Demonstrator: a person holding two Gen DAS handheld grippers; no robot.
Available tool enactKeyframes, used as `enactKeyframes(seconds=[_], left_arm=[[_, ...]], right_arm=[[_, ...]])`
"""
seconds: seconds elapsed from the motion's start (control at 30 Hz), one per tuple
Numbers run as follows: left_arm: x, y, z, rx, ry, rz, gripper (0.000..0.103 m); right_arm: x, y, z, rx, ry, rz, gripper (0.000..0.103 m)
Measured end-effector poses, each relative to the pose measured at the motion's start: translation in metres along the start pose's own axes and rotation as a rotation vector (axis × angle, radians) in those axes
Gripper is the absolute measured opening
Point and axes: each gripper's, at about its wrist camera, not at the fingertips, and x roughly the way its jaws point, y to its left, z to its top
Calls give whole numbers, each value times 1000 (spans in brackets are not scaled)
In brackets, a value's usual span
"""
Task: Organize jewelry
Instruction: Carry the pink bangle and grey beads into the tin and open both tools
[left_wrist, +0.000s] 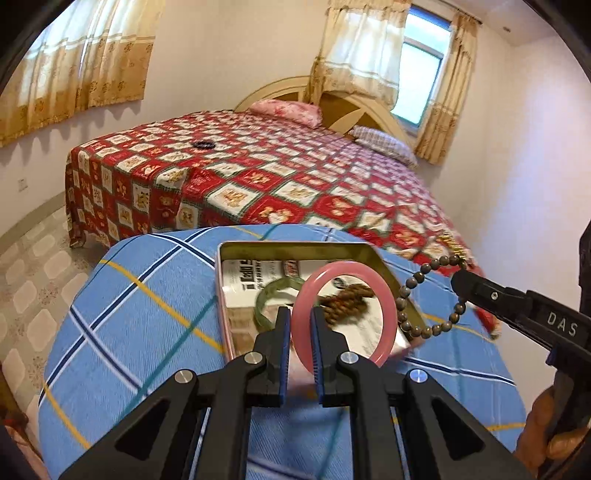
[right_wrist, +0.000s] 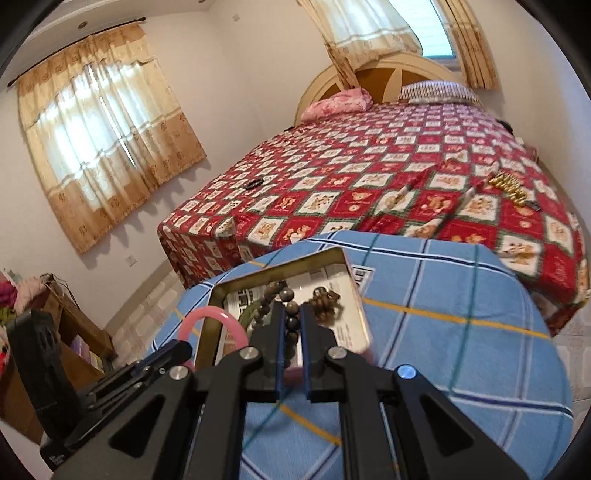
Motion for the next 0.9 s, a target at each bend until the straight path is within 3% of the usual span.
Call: enactKeyframes(seconds=[0.27, 0.37, 0.7, 0.83, 0.9], left_arm=[[46, 0, -2, 37, 80, 67, 10], [56, 0, -3, 55, 100, 99, 10], [66, -5, -4, 117, 89, 182, 10], [68, -8, -3, 136, 80, 213, 10], [68, -9, -2, 142, 84, 227, 14]], right_arm=[[58, -8, -8, -33, 113, -66, 11], [63, -10, -11, -66, 115, -115, 11], [80, -17, -17, -84, 138, -154, 12], [79, -21, -16, -61, 137, -146, 15], [76, -21, -15, -48, 133, -132, 23]])
